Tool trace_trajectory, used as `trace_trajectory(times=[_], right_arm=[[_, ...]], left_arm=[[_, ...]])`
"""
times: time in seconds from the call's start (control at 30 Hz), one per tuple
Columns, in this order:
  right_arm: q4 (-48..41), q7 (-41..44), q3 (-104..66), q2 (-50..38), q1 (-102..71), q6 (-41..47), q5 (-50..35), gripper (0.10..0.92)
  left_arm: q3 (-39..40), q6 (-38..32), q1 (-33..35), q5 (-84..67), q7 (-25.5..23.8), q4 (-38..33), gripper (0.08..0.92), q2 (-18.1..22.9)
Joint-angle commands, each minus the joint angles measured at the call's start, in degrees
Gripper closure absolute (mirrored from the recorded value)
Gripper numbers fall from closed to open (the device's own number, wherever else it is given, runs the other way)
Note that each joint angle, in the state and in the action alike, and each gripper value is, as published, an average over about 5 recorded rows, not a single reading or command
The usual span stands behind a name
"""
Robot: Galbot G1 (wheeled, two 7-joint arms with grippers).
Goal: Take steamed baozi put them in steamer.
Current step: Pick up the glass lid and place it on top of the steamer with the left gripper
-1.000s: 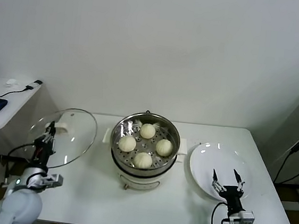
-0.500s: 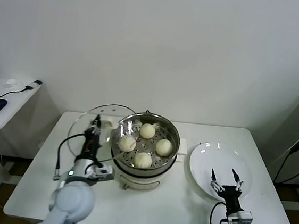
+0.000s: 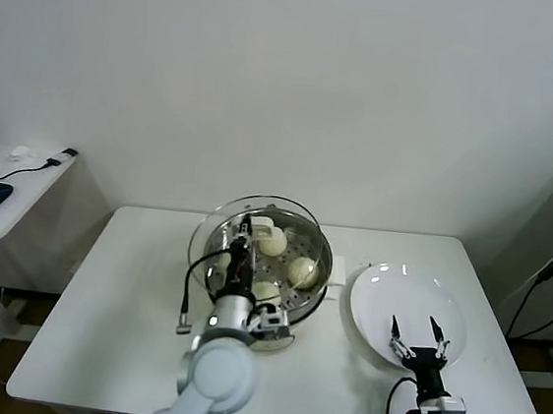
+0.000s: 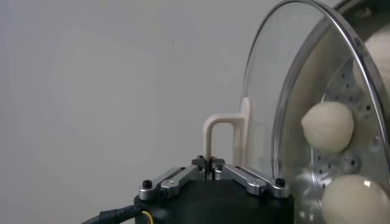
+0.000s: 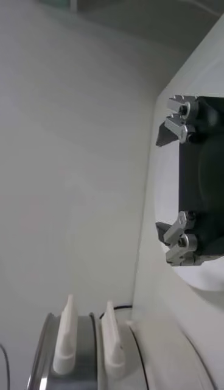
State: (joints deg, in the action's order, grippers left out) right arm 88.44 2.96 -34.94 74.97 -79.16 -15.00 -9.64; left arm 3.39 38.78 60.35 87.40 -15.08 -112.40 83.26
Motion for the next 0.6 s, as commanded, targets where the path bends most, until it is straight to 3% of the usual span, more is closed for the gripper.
trace_trajectory(times=[0.03, 0.6], right_arm=[[-0.62, -0.58, -0.13, 0.36, 0.0, -1.4, -0.04, 0.203], [-1.2, -1.98, -0.68, 0.73, 0.32, -2.35, -0.08, 0.203]], left_arm=[[4.68, 1.93, -2.11, 5.74, -0.03, 7.1, 0.87, 5.4], [3.2, 1.07, -2.32, 7.13, 1.92, 11.64, 0.87, 5.13]])
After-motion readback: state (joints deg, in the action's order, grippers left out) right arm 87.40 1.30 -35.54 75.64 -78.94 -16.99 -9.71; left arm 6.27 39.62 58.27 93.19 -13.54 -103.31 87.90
